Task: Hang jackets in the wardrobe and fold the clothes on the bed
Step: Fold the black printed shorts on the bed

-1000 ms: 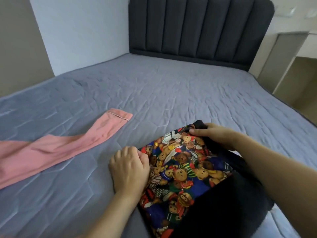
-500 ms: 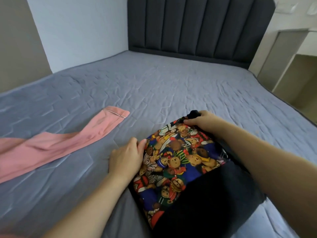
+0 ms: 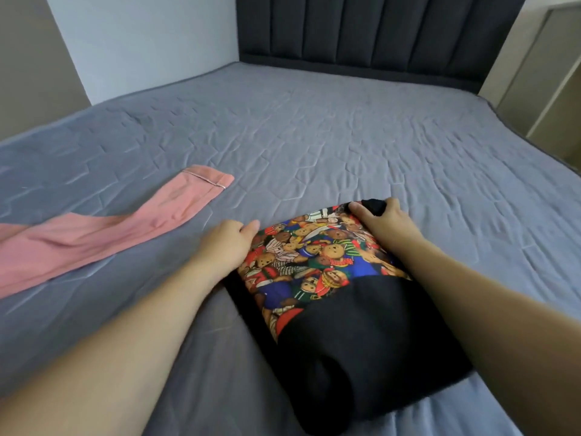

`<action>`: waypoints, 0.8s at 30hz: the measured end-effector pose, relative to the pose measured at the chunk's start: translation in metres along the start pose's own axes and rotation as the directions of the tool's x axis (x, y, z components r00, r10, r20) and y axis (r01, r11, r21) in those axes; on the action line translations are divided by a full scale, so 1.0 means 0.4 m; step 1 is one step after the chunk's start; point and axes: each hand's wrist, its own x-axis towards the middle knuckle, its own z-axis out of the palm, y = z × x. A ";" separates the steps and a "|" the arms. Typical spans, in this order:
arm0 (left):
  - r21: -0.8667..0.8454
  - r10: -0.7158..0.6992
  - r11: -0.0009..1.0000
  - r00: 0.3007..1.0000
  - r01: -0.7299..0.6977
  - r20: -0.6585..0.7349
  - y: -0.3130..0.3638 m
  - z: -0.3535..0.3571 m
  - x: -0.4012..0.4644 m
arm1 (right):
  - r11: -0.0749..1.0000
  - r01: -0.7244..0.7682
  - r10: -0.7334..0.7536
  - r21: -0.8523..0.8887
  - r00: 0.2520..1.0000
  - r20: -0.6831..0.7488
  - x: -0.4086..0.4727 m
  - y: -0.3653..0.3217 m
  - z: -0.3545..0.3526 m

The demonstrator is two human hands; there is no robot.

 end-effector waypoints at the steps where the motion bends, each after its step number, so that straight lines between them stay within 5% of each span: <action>1: -0.022 -0.038 0.999 0.999 0.038 0.013 -0.005 -0.015 0.004 | 1.000 -0.016 0.015 0.021 1.000 0.014 -0.001 0.004 -0.001; 4: 0.117 -0.071 0.990 0.995 0.078 -0.065 0.035 -0.072 -0.013 | 0.998 -0.060 0.061 -0.016 0.995 0.075 -0.004 0.015 -0.006; 7: 0.126 0.191 0.979 0.937 -0.160 -0.291 0.198 -0.134 -0.119 | 0.987 -0.045 0.066 -0.152 0.988 0.136 -0.006 0.013 -0.014; 9: 0.130 0.350 0.934 0.925 -0.332 -0.152 0.308 -0.117 -0.254 | 0.979 -0.028 0.066 -0.202 0.981 0.182 -0.001 0.010 -0.015; 10: 0.173 0.371 0.910 0.927 -0.376 0.060 0.335 -0.085 -0.325 | 0.980 -0.031 0.071 -0.195 0.977 0.201 0.001 0.008 -0.016; 12: 0.273 0.264 0.874 0.865 -0.401 0.427 0.311 -0.003 -0.435 | 0.988 -0.071 0.102 -0.137 0.967 0.234 0.000 0.008 -0.028; 13: 0.312 0.215 0.865 0.852 -0.393 0.478 0.272 0.028 -0.460 | 0.989 -0.090 0.118 -0.120 0.962 0.247 -0.003 0.007 -0.032; 21: 0.350 0.004 0.900 0.807 -0.261 0.590 0.207 0.011 -0.439 | 0.992 -0.023 0.028 -0.128 0.999 0.041 -0.058 0.034 -0.017; 24: 0.251 0.016 0.963 0.949 -0.099 0.314 0.255 -0.005 -0.345 | 0.979 0.043 -0.050 -0.199 0.998 -0.031 -0.076 0.043 -0.016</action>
